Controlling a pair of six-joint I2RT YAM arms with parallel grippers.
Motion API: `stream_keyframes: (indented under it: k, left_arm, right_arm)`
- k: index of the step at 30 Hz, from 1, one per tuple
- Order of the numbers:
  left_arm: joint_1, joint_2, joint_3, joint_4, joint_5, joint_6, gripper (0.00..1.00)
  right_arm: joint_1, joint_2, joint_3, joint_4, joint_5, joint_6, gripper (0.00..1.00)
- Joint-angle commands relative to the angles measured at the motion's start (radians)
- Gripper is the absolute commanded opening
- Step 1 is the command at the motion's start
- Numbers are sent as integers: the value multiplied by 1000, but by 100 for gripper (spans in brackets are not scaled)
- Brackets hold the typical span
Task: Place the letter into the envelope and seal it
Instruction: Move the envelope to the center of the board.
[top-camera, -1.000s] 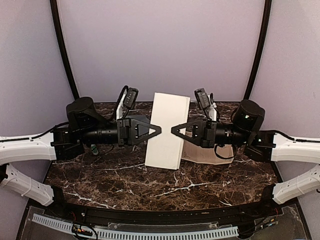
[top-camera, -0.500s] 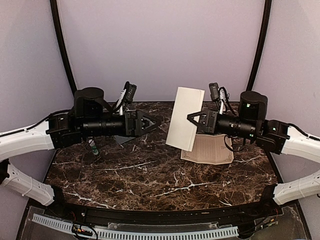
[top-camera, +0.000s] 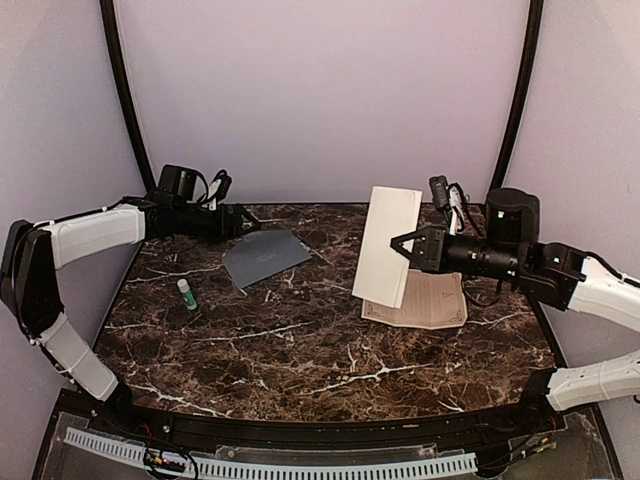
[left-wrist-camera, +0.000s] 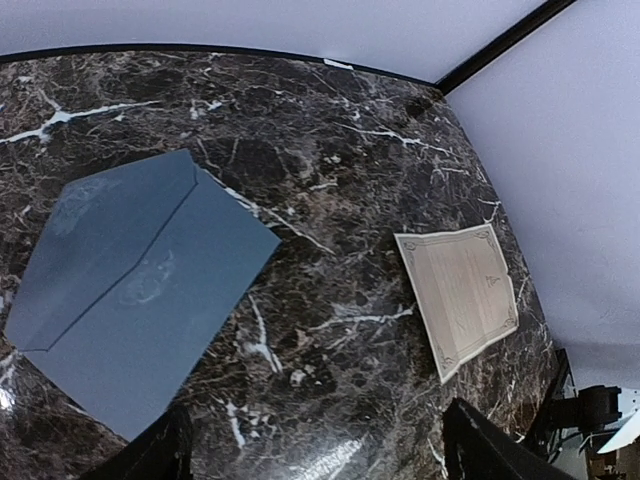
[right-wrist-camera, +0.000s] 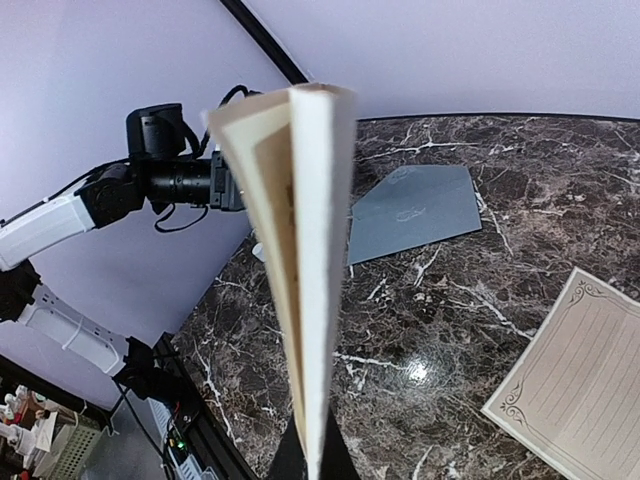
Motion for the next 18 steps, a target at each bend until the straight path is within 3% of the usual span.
stream_keyframes:
  k: [1,7,18]
  left_arm:
    - [122,117,65,14,108,122,85]
    - [210,320,164,30,120,182,84]
    - [254,556,352,-18,76,258,83]
  right_arm:
    - [-12,-17,-21,21,-15,17,0]
    - [-15,-1,-5,15,-13,32,0]
    - [-19,37,-6,37,-13,69,0]
